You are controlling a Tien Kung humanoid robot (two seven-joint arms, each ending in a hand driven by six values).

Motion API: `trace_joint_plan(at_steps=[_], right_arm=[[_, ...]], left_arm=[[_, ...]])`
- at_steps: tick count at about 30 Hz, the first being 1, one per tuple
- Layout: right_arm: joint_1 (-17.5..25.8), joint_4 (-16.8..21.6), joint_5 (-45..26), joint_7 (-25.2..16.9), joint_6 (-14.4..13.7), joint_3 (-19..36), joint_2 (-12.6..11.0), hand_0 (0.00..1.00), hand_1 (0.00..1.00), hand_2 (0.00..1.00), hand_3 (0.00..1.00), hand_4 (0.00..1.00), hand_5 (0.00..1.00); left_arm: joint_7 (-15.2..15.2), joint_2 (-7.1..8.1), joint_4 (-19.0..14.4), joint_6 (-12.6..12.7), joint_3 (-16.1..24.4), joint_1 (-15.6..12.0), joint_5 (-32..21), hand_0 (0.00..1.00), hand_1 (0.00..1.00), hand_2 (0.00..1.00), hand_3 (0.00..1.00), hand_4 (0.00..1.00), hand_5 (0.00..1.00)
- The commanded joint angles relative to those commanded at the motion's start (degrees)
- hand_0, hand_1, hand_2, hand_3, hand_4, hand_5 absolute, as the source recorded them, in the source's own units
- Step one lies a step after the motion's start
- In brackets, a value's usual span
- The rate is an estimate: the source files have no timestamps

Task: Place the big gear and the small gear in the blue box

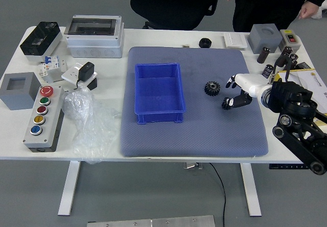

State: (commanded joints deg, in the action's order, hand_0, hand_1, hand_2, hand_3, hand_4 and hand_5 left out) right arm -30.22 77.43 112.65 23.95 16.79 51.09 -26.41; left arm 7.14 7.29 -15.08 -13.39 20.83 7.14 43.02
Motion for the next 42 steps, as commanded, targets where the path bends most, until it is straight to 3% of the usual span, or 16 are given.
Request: trace_joint_plan(at_steps=[21,22,28,42], right_arm=[[-1.6,-5.2,-2.0,-1.8,-1.2,-1.6,0.6,0.543,0.551,0.755,0.772,0.640,0.358],[-1.6,-5.3,-2.0,-1.8,-1.3,-1.7,0.7,0.550,0.561,0.763,0.856,0.635,0.339],[-2.0,-6.8,-2.6,-2.0,-1.1,-2.0,1.2,0.563,0.568,0.766,0.880,0.639,0.337],[-2.6,-8.2,-3.0,-1.6,-0.4,-3.7,1.6,0.573,0.586,0.777,0.886,0.643,0.323]], left_arm=[[0.0,-0.26,0.0,-0.1,-0.1,0.2,0.2,0.857,0.826,0.824,0.772,0.593,0.372],[0.0,-0.27,0.0,-0.1,-0.1,0.3,0.2,0.857,0.826,0.824,0.772,0.593,0.372],[0.0,-0.32,-0.1,-0.1,-0.2,0.3,0.3,0.857,0.826,0.824,0.772,0.593,0.371],[0.0,-0.48,-0.1,-0.1,0.0,0.3,0.3,0.857,0.826,0.825,0.772,0.594,0.372]])
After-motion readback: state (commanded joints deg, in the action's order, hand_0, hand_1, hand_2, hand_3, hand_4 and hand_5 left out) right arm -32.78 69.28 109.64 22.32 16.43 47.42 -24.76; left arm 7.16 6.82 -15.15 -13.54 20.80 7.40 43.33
